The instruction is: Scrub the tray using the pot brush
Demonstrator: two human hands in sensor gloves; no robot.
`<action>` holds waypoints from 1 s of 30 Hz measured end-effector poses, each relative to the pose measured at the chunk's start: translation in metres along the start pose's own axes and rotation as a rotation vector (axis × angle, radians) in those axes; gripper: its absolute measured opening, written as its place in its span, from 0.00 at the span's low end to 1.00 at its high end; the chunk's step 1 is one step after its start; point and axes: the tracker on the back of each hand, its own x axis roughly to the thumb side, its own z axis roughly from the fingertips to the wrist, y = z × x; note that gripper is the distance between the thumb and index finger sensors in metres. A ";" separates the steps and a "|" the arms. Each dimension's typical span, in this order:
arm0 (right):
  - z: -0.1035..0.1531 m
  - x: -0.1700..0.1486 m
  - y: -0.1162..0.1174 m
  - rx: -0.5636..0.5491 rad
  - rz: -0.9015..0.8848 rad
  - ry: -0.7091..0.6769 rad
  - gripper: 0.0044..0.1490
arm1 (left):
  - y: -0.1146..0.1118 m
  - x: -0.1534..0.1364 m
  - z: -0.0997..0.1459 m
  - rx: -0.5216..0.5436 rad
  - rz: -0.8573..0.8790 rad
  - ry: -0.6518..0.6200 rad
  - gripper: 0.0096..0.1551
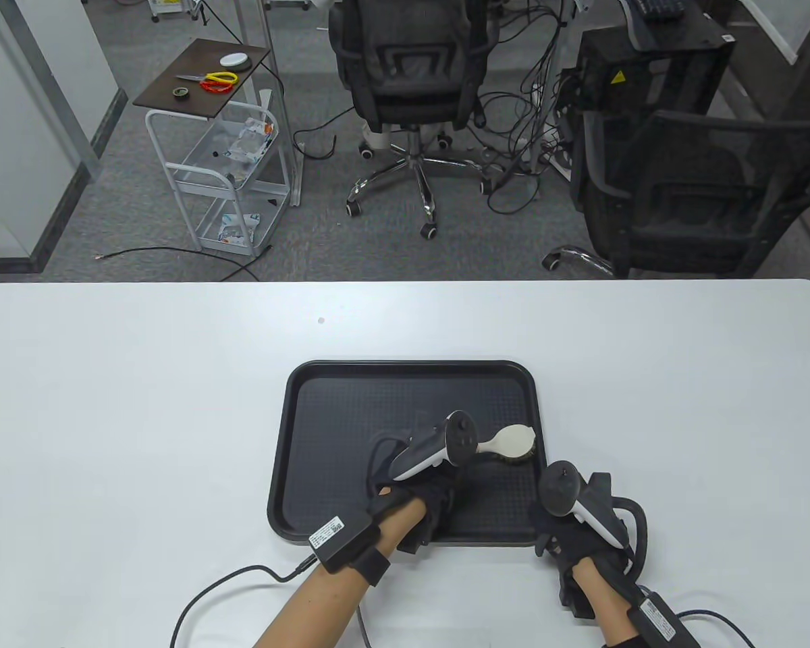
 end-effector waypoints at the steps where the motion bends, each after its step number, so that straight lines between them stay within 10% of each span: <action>1: 0.000 0.000 0.000 0.002 -0.003 -0.001 0.47 | -0.001 -0.001 0.000 -0.004 -0.008 0.005 0.33; 22: 0.001 0.000 0.000 -0.004 -0.004 -0.001 0.46 | 0.014 -0.204 0.095 -0.040 -0.048 0.412 0.32; 30: 0.001 0.000 0.000 -0.004 -0.006 -0.001 0.46 | 0.030 -0.224 0.113 0.011 -0.088 0.492 0.32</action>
